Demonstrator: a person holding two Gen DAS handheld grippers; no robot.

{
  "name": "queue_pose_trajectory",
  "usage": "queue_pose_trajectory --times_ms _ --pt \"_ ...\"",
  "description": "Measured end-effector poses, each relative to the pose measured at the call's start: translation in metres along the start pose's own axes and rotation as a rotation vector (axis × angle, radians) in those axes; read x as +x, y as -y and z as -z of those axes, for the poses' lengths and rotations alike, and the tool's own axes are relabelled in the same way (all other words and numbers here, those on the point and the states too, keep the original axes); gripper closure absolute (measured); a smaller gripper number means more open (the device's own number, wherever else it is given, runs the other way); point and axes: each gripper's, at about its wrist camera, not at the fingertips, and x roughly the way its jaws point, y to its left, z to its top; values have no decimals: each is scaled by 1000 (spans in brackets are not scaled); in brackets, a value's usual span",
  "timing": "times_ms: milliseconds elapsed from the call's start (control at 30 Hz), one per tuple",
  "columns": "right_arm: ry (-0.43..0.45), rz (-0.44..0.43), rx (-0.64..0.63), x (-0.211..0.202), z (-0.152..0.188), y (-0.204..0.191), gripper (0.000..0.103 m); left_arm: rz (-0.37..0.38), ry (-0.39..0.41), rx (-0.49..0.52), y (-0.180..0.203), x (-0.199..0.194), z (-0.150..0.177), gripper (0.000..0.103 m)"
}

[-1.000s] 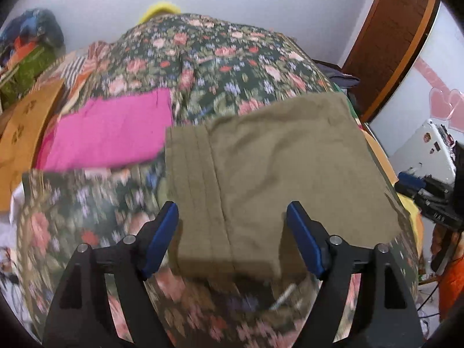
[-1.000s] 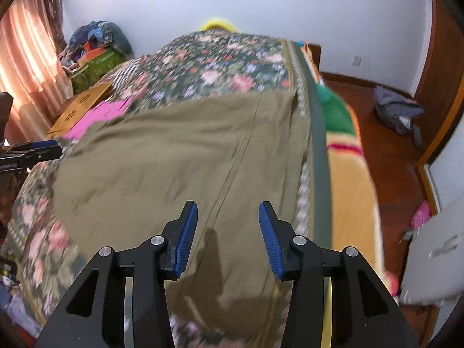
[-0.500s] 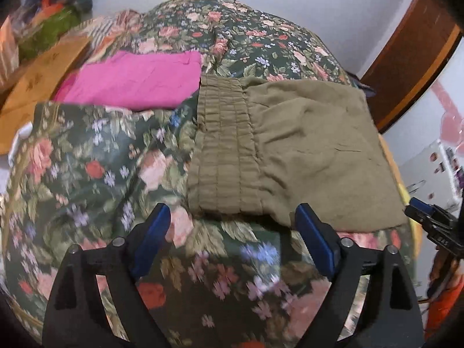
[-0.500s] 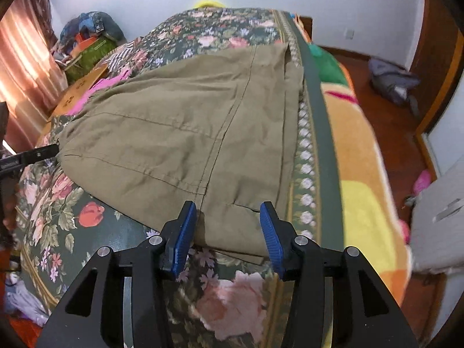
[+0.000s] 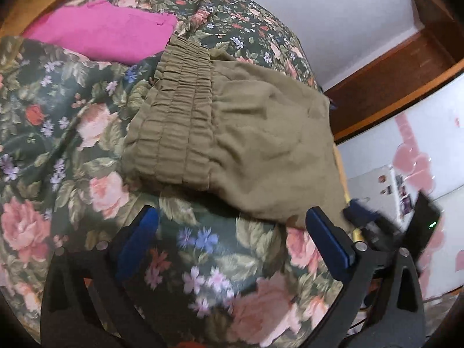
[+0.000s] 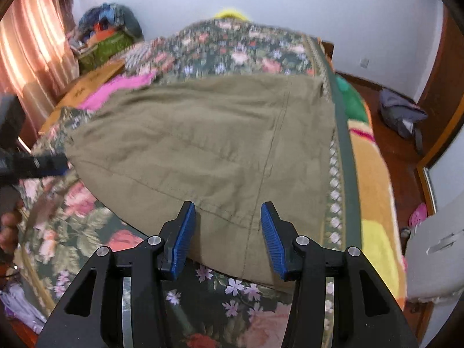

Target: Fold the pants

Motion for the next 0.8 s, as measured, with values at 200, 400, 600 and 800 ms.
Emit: queue_pose_trajectory --times_ms 200,400,600,800 --pt "-24 -50 34 2 7 8 59 16 6 -38 -3 14 -18 1" --pt "-32 -60 34 4 9 10 59 16 10 -54 -3 28 -38 1" --pt "-28 -72 57 4 11 14 59 -43 48 -36 -2 28 -48 28" --pt "-31 -71 55 3 11 16 59 -82 75 11 2 22 -53 59"
